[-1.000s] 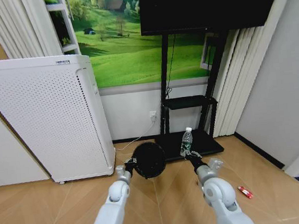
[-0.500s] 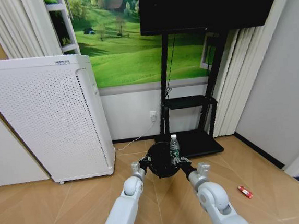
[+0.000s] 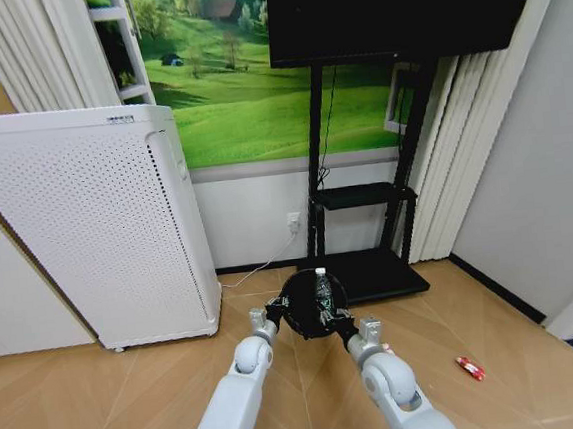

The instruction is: Pick up the trash bin and place the garbage on the floor into it.

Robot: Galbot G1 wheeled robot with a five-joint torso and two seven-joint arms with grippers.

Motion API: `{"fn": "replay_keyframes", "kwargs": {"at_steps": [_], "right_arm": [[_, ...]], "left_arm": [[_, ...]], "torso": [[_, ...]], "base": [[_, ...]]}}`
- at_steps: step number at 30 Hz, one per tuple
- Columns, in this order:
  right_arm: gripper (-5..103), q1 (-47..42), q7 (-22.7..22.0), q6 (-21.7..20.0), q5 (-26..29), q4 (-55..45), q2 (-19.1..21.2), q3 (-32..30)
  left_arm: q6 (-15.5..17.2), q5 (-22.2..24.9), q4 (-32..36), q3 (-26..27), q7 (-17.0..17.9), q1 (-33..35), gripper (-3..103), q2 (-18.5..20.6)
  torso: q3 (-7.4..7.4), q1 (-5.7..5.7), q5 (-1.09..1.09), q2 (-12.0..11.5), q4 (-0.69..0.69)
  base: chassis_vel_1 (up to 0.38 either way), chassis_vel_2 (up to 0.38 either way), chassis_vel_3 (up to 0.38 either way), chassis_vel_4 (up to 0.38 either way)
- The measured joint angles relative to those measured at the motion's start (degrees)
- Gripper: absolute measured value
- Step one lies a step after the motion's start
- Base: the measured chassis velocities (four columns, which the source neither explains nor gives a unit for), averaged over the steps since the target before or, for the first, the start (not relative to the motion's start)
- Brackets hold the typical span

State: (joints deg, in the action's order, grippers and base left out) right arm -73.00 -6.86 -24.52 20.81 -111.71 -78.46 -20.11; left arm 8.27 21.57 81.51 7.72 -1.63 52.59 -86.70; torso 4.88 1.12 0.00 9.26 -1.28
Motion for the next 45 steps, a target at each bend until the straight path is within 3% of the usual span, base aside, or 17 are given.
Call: {"fn": "replay_keyframes", "kwargs": {"at_steps": [4, 6, 7, 8, 11, 14, 18, 21, 23, 29, 31, 38, 45], "right_arm": [[62, -0.2, -0.3, 0.0, 0.1, -1.2, 0.1, -0.4], [62, -0.4, -0.3, 0.0, 0.1, -1.6, 0.1, -0.5], [73, -0.8, -0.3, 0.0, 0.1, -2.5, 0.2, -0.5], [73, -0.8, -0.3, 0.0, 0.1, -2.5, 0.2, -0.5], [89, -1.3, -0.5, 0.1, 0.2, -4.0, 0.2, -0.5], [98, -1.5, -1.3, 0.4, 0.4, -5.5, 0.1, -1.0], [100, -1.9, -3.3, 1.2, 1.7, -10.0, 0.5, -3.9], [100, -2.0, -3.3, 2.5, -1.6, -9.5, 0.8, -4.9], [100, -2.1, -2.8, 5.1, -8.0, -5.3, 0.8, -5.1], [100, -1.7, -1.4, 8.9, -16.1, 4.4, 0.5, -4.4], [100, 0.0, 1.4, 12.4, -21.8, 12.3, 0.2, -4.9], [100, 2.6, 4.3, 14.1, -21.8, 22.3, 0.8, -5.7], [100, 2.3, 5.0, 14.2, -18.5, 22.8, 1.3, -5.7]], "left_arm": [[0.0, 0.0, 0.2, 0.0, 0.0, 0.2, 3, 0.0], [0.0, 0.0, 0.2, 0.0, 0.0, 0.3, 3, 0.0], [0.0, 0.0, 0.4, 0.1, 0.1, 0.5, 3, 0.0], [0.0, 0.0, 0.4, 0.1, 0.1, 0.5, 3, 0.0], [0.0, -0.1, 0.9, 0.2, 0.1, 1.0, 3, 0.2], [0.1, -0.2, 1.6, 0.7, 0.2, 1.5, 3, 0.5], [0.2, -1.4, 5.7, 5.1, 0.2, 5.2, 3, 2.7], [0.5, -2.3, 8.4, 8.6, -0.4, 8.2, 3, 4.2], [1.6, -2.1, 13.2, 12.7, -1.0, 12.8, 3, 6.4], [2.6, -1.3, 20.1, 16.2, -1.8, 18.6, 3, 8.4], [2.9, -1.0, 23.9, 17.9, -2.1, 21.8, 3, 9.4], [3.4, 0.1, 29.2, 21.4, -2.4, 27.0, 3, 11.0], [3.4, 0.8, 31.8, 24.4, -2.9, 29.9, 3, 11.7]], "torso": [[0.0, 0.0, 0.0, 0.0, 0.0], [0.0, 0.0, 0.0, 0.0, 0.0], [0.0, 0.0, 0.0, 0.0, 0.0], [0.0, 0.0, 0.0, 0.0, 0.0], [0.0, 0.0, 0.0, 0.0, 0.0], [0.0, 0.0, 0.0, 0.0, -0.01], [-0.01, 0.0, -0.01, 0.0, 0.0], [-0.01, 0.0, -0.01, 0.0, -0.01], [-0.01, 0.0, 0.0, 0.0, 0.03], [-0.01, -0.01, 0.0, 0.0, 0.02], [-0.01, 0.0, 0.01, 0.0, 0.0], [-0.01, 0.0, -0.01, 0.0, 0.0], [0.0, -0.01, 0.01, 0.0, 0.0]], "base": [[0.0, 0.0, 0.0, 0.0], [0.0, 0.0, 0.0, 0.0], [0.0, 0.0, 0.0, 0.0], [0.0, 0.0, 0.0, 0.0], [0.0, 0.0, 0.0, 0.0], [0.0, 0.0, 0.0, 0.0], [0.0, 0.0, 0.0, 0.0], [0.0, 0.0, 0.0, 0.0], [0.0, 0.0, 0.0, 0.0], [0.0, 0.0, 0.0, 0.0], [0.0, 0.0, 0.0, 0.0], [0.0, 0.0, 0.0, 0.0], [0.0, 0.0, 0.0, 0.0]]}}
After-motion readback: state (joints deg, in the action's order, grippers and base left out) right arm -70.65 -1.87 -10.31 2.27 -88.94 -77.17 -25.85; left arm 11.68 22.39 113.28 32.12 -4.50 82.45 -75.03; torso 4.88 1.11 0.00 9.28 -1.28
